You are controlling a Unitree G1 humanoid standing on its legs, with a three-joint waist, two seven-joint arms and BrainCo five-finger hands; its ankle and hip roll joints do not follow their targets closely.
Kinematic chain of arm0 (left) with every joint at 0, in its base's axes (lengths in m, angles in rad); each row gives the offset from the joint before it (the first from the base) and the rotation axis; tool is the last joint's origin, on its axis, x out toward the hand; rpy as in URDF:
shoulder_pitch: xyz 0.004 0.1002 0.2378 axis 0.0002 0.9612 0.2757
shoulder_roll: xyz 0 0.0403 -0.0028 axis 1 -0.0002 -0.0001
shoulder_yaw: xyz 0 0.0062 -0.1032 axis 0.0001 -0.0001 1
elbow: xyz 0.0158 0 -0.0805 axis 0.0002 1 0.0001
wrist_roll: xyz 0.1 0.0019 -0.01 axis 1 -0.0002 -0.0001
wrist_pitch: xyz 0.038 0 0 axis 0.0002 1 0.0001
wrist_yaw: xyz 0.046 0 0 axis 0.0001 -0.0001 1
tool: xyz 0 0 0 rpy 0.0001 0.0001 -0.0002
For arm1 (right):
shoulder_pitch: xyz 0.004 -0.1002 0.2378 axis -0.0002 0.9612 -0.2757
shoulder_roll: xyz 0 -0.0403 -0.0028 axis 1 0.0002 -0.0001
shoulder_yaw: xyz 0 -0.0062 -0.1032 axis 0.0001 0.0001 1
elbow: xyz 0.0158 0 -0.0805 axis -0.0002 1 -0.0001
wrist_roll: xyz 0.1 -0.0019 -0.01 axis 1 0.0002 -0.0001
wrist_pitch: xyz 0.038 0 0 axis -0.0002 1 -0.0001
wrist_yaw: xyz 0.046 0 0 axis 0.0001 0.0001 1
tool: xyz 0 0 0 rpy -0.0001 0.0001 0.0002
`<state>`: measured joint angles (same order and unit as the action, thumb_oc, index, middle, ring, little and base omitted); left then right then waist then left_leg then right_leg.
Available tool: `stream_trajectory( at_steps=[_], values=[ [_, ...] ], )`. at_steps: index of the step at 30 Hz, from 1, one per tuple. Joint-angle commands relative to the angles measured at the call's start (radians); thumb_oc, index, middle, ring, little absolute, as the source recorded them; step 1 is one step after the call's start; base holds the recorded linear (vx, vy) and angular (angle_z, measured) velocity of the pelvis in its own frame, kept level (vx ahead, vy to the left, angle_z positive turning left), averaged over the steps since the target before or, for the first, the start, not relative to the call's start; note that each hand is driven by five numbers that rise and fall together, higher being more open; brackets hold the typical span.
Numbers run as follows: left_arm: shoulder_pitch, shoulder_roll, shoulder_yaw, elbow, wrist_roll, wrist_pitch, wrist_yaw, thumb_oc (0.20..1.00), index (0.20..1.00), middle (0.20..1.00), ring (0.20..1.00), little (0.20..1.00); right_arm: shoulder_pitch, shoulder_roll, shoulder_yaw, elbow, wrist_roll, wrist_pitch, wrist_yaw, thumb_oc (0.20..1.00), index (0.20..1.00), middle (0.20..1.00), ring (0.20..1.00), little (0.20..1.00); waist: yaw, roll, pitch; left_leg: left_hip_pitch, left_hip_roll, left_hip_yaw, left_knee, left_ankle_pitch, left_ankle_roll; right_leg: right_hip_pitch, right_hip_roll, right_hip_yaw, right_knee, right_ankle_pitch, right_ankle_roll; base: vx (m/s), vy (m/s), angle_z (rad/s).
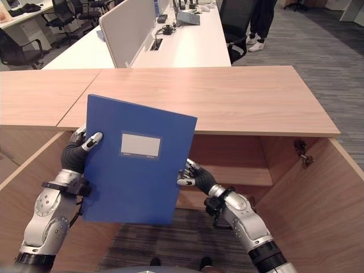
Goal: Put the empty folder in the office cabinet
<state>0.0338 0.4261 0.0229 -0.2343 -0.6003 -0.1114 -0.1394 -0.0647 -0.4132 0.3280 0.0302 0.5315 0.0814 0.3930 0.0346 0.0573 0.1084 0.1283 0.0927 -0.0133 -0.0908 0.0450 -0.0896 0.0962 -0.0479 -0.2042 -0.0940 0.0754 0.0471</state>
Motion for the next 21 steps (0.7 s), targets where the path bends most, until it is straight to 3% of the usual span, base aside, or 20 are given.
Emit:
stream_trajectory(
  at_steps=[1,11,20,21],
  values=[
    [-0.116,0.024,-0.01,0.01,0.018,-0.08,0.001,0.2,0.2,0.2,0.2,0.2,-0.091,0.049,0.03,-0.1,0.082,-0.036,0.018,1.0,1.0,1.0,1.0,1.0,-0.017,-0.044,-0.009,0.032,0.041,0.037,0.004,-0.093,-0.047,0.079,-0.112,-0.006,0.009,-0.108,0.107,0.0,-0.002,-0.09],
    [-0.142,-0.006,-0.09,0.003,0.02,-0.08,-0.005,0.2,0.2,0.2,0.2,0.2,-0.133,0.072,0.079,-0.122,0.091,-0.044,0.007,1.0,1.0,1.0,1.0,1.0,-0.022,-0.043,-0.007,0.032,0.041,0.04,0.004,-0.09,-0.046,0.08,-0.111,-0.009,0.008,-0.109,0.107,0.0,0.0,-0.01],
    [-0.182,-0.059,-0.186,0.017,-0.014,-0.083,0.022,0.2,0.2,0.2,0.2,0.2,-0.162,0.108,0.126,-0.014,0.072,-0.063,-0.05,1.0,1.0,1.0,1.0,1.0,-0.023,-0.043,-0.011,0.031,0.037,0.034,0.004,-0.091,-0.043,0.081,-0.114,-0.012,0.008,-0.108,0.107,0.0,0.0,0.0],
    [-0.185,-0.063,-0.193,0.018,-0.018,-0.081,0.023,0.2,0.2,0.2,0.2,0.2,-0.163,0.112,0.128,-0.008,0.074,-0.064,-0.054,0.893,0.893,0.893,0.893,0.893,-0.022,-0.043,-0.011,0.031,0.037,0.033,0.004,-0.091,-0.042,0.081,-0.114,-0.011,0.008,-0.108,0.106,0.0,0.0,0.0]
  ],
)
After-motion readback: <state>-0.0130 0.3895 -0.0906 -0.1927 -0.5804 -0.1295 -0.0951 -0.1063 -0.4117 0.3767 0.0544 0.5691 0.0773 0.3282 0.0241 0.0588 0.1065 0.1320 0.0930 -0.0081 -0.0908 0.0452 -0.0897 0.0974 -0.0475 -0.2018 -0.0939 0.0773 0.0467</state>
